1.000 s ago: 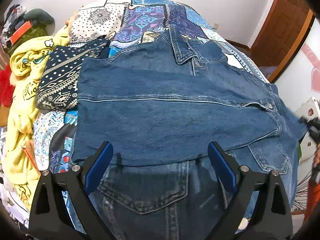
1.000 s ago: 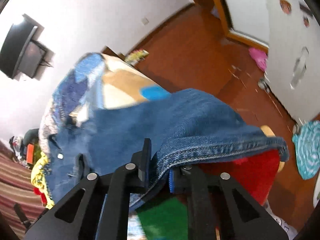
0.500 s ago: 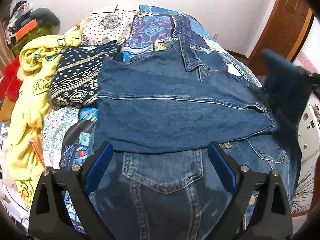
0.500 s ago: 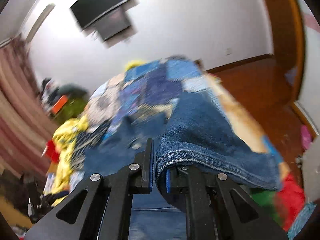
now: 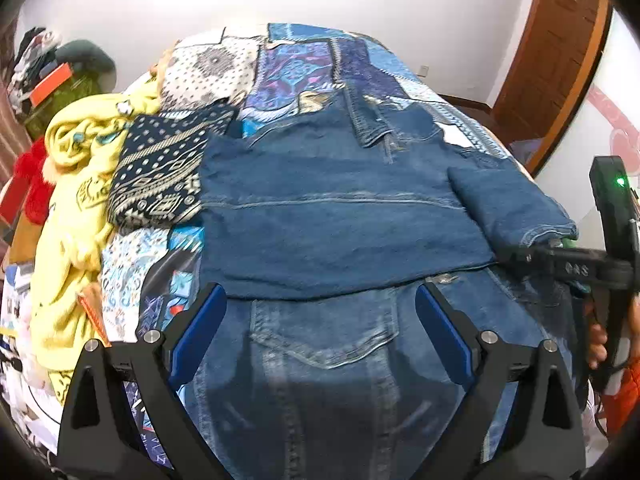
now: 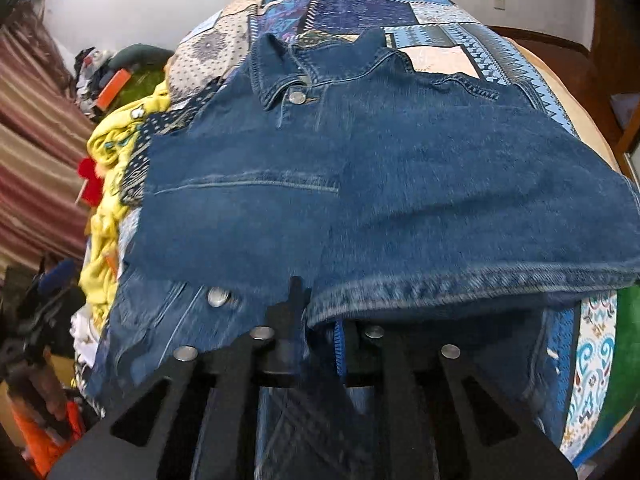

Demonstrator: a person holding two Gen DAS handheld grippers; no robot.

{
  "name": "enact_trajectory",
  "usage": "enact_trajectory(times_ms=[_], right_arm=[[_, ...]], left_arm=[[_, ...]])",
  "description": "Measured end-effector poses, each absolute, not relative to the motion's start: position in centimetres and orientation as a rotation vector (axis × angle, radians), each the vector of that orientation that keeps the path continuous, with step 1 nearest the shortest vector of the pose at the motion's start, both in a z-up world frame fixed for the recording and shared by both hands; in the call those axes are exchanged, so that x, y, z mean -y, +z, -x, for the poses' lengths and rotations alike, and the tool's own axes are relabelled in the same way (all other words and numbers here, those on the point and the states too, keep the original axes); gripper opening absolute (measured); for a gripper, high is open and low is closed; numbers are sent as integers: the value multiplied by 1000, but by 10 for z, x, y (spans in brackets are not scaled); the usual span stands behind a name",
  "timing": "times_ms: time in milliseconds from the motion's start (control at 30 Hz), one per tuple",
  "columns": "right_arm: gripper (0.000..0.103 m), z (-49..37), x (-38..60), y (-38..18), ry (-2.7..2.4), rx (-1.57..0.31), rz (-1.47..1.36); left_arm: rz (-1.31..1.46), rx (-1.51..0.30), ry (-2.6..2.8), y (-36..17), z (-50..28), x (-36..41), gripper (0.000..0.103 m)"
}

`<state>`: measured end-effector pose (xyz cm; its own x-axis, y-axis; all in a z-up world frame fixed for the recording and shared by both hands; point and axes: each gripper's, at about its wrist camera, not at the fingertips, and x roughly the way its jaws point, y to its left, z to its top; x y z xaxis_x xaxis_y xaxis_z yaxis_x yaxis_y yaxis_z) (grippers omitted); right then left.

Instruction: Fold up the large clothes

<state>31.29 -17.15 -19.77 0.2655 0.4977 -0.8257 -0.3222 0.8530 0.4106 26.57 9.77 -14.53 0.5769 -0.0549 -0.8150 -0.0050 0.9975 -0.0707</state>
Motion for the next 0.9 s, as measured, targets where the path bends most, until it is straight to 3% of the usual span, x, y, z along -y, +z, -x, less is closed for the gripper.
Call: enact_trajectory(times_ms=[67,500,900], right_arm=[[30,-307,181,-193,581,-1196,-192],[52,-266,303,-149,278,-933,-255],[68,-248,381,-169,-1,-934,-302]], left_arm=[[55,-945,-50,-138,-271,-84,96],[-115,-903,-329,-92,-328,64,96],[-296,-1066,-585,-159,-369,208,93]])
